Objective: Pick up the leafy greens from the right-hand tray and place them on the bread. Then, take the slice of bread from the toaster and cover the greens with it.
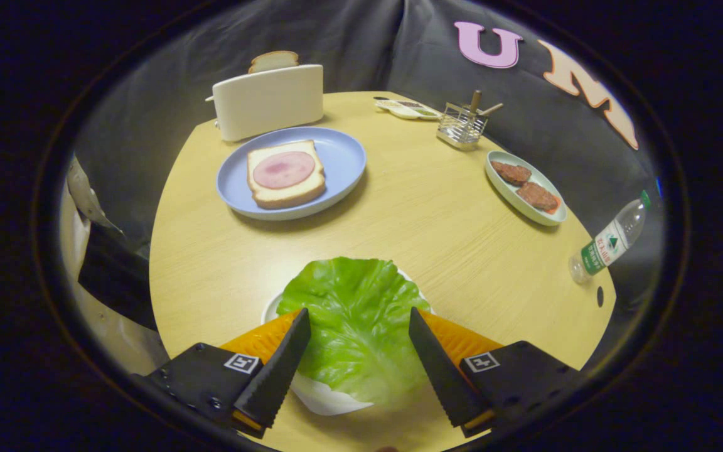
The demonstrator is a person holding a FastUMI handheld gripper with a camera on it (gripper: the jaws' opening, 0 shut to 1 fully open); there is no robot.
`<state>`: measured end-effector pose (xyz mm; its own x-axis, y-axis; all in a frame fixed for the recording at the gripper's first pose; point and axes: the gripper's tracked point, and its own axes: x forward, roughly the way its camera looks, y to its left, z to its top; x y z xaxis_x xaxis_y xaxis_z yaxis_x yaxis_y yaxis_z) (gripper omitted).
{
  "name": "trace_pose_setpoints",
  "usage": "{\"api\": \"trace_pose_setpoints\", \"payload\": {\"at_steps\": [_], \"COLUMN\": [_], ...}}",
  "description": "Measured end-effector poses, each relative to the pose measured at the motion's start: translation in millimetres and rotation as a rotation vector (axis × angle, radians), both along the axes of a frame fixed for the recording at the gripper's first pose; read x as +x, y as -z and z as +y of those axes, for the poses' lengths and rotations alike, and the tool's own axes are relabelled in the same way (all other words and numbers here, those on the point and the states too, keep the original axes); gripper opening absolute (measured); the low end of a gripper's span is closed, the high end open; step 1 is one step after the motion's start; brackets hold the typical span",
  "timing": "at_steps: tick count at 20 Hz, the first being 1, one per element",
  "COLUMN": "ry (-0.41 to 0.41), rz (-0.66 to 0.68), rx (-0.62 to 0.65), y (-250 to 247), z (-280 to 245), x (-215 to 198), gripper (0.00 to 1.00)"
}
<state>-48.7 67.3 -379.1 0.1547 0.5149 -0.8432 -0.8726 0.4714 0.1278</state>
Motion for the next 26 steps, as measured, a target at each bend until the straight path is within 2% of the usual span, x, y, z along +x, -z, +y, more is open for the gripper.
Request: {"api": "trace_pose_setpoints", "payload": {"at_steps": [4,8,16,17,18,26], "ry": [0.003,0.055,0.057,0.067,0.078,0.139], "rz": [0.040,0.103,0.097,0.070,0.080,0.041], "rx": [0.001,-0.005,-0.022,-0.030,-0.018,0.021], "y": [6,9,6,4,0,-44], "z": [-1,-2,5,5,7,16], "x": [-5,-7,-19,-14,-17,-28], "gripper": [1.00,0.98,0.31,0.30,0.09,0.08]}}
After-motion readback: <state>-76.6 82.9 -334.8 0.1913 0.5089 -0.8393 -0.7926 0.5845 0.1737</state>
